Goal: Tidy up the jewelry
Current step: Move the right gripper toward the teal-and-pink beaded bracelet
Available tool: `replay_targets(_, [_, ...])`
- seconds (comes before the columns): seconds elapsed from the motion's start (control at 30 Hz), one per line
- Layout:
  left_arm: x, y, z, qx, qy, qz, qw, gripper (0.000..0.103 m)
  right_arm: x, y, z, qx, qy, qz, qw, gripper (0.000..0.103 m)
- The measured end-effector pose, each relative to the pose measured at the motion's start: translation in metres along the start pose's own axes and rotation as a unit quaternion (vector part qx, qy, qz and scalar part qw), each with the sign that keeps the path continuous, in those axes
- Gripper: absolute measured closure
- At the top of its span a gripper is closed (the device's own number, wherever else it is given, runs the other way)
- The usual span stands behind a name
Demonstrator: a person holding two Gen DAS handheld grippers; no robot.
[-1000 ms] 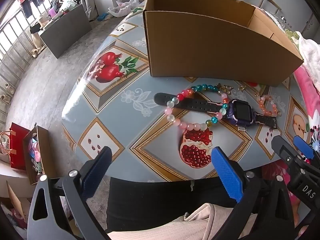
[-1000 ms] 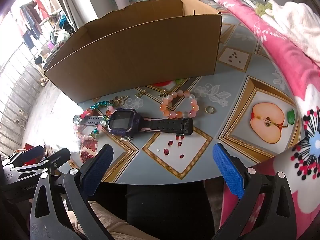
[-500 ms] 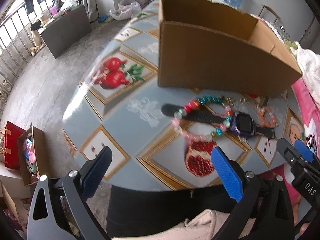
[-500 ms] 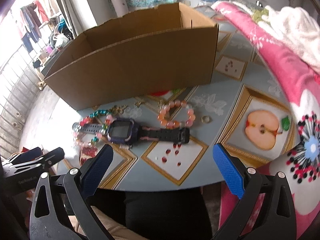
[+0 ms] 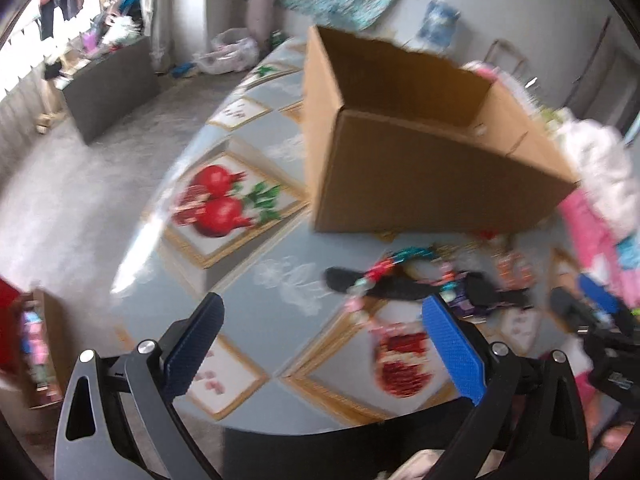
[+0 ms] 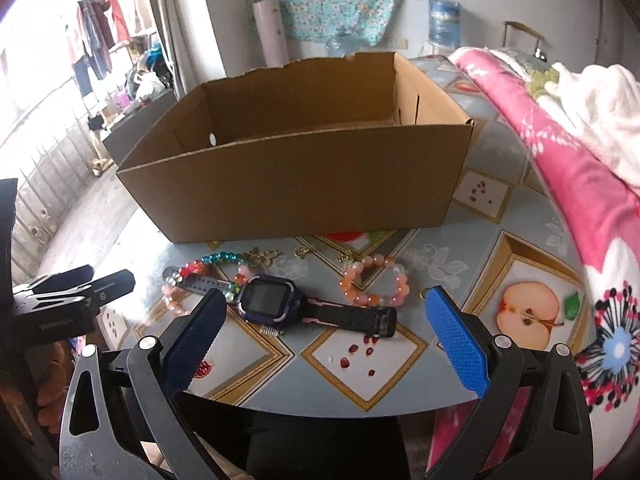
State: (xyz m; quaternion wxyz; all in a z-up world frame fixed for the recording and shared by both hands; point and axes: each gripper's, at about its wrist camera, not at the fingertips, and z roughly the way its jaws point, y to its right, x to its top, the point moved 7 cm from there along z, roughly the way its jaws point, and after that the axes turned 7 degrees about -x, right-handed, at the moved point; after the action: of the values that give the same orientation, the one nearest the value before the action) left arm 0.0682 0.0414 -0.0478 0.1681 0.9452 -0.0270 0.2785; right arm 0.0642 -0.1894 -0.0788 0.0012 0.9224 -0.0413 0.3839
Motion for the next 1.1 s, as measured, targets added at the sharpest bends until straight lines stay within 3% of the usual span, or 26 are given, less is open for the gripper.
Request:
replay_targets(0.07, [0.002,0.001,-0.003,-0.037,0.019,-0.011,0.9991,0.006,0.001,0.000,-0.001,0.001,0.007,0.000,1.000,0.007])
replay_targets(0.17, [0.007,-0.001,-0.005,-0.047,0.032,-0.011,0.9983,0.006,0.002,-0.002,-0.003,0.009,0.016,0.005,1.000,0.007])
replay_targets(0.7, [0.002,0.000,-0.003,-0.027,0.038,0.012,0.9988,0.006,-0.002,-0.013,0.005,0.043,-0.004,0.016,0.999,0.007])
replay_targets(1.1, [-0.002,-0.005,-0.005,-0.010,0.046,0.028,0.9985,0.017,-0.005,-0.019,0.007,0.045,-0.008,0.010,0.999,0.007])
